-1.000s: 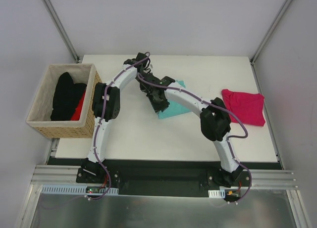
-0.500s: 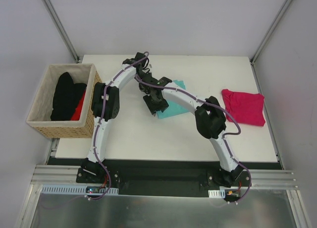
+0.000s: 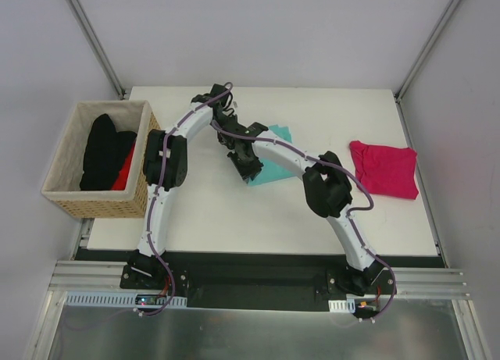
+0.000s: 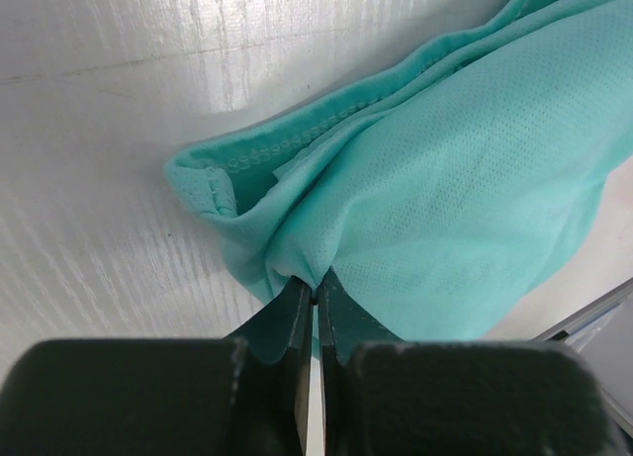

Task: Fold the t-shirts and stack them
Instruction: Smooth out wrinkles on the folded tshirt

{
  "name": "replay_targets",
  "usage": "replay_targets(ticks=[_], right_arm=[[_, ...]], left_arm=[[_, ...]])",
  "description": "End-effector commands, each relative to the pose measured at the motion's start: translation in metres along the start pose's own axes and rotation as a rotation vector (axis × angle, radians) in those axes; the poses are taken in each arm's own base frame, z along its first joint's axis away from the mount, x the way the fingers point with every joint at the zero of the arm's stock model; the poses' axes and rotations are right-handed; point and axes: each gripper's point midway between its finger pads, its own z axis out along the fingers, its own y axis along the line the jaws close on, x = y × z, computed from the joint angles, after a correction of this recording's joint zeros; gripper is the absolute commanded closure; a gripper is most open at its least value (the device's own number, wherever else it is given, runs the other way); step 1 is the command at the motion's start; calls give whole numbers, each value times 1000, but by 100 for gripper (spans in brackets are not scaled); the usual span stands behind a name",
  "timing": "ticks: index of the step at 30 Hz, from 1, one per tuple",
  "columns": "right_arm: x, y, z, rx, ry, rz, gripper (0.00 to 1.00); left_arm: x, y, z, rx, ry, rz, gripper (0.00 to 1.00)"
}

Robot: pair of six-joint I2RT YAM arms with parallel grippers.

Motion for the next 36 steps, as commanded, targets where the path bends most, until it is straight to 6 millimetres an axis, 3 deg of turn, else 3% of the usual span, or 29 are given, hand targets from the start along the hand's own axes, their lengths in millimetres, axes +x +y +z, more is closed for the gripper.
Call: replay_targets(ticks=[1, 8, 17, 36], right_arm=[[-6, -23, 4, 56, 4, 51, 77], [-1, -30, 5, 92, 15, 64, 99], [6, -27, -11, 87, -6, 105, 99], [38, 1, -21, 57, -2, 65, 99]], left_arm=[[6, -12, -23, 18, -1, 32, 100], [5, -13, -23, 18, -5, 36, 100], [1, -14, -23, 21, -11, 35, 100], [-15, -12, -28, 0, -62, 44, 100]])
